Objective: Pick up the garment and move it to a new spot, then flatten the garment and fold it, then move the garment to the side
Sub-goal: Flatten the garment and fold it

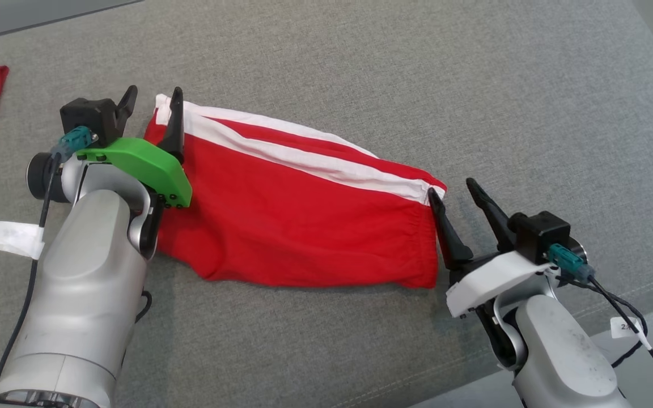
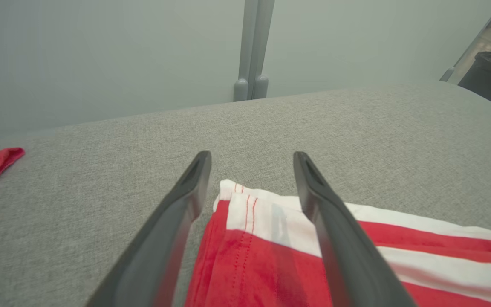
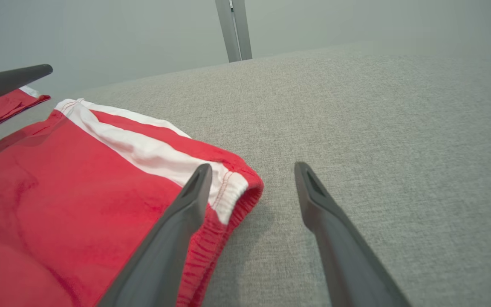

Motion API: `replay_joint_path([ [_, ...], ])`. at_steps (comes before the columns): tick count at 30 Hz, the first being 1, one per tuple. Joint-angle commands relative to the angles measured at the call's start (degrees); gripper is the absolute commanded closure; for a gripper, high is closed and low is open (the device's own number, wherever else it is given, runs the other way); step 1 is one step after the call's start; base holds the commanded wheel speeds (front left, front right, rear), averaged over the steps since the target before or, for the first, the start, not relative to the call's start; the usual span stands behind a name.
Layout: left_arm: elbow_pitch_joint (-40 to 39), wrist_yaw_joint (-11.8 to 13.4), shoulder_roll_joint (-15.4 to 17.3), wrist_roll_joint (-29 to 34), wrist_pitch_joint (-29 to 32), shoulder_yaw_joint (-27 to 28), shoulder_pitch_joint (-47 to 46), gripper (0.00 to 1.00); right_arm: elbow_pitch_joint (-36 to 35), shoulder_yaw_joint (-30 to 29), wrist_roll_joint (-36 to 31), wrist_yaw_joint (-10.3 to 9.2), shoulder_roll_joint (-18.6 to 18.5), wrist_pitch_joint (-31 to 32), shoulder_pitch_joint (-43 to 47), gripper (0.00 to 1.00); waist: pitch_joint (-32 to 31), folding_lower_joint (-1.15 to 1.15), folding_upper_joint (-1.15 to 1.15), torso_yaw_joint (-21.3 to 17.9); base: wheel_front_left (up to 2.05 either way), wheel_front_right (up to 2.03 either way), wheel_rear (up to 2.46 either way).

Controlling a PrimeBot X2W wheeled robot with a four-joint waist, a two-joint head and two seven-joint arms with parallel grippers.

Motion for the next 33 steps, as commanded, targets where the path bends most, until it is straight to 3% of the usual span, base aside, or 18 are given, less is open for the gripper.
replay_joint_path([
  [1,-0.9,-0.1,0.0,-0.3,0.0,-0.3,1.1,0.00,-1.3,-1.2,-0.8,-0.01,-0.2,-0.1,1.5,0.00,-0.9,0.00,0.00,0.8,0.00,0.00,0.00],
  [8,-2.1,-0.1,-0.4,-2.1,0.1,-3.1,6.0,0.00,-5.6,-4.9,-3.4,-0.01,-0.1,-0.1,6.6,0.00,-3.8,0.00,0.00,2.9,0.00,0.00,0.00],
  [16,0.6,-0.1,1.5,-5.2,4.0,-5.9,9.8,0.00,-9.9,-8.7,-4.6,-0.01,-0.1,0.4,11.2,0.00,-6.5,0.00,0.00,4.7,0.00,0.00,0.00],
  [30,0.4,-0.1,3.1,-11.1,11.6,-10.7,11.0,0.00,-12.7,-9.3,-3.8,-0.01,-0.1,1.8,12.7,0.00,-6.5,0.00,0.00,3.0,0.00,0.00,0.00],
  [31,0.5,-0.1,3.2,-11.5,12.1,-11.0,10.9,0.07,-12.8,-9.4,-3.7,-0.01,-0.1,1.8,12.7,0.00,-6.5,0.00,0.00,2.9,0.00,0.00,0.00],
  [32,0.8,-0.1,3.4,-11.8,12.5,-11.2,10.9,0.35,-12.9,-9.4,-3.7,-0.01,-0.1,1.8,12.8,0.00,-6.5,0.00,0.00,2.7,0.00,0.00,0.00],
  [33,1.0,-0.1,3.5,-12.1,13.0,-11.6,10.7,0.52,-13.0,-9.4,-3.7,-0.01,-0.1,1.9,12.8,0.00,-6.5,0.00,0.00,2.6,0.00,0.00,0.00],
])
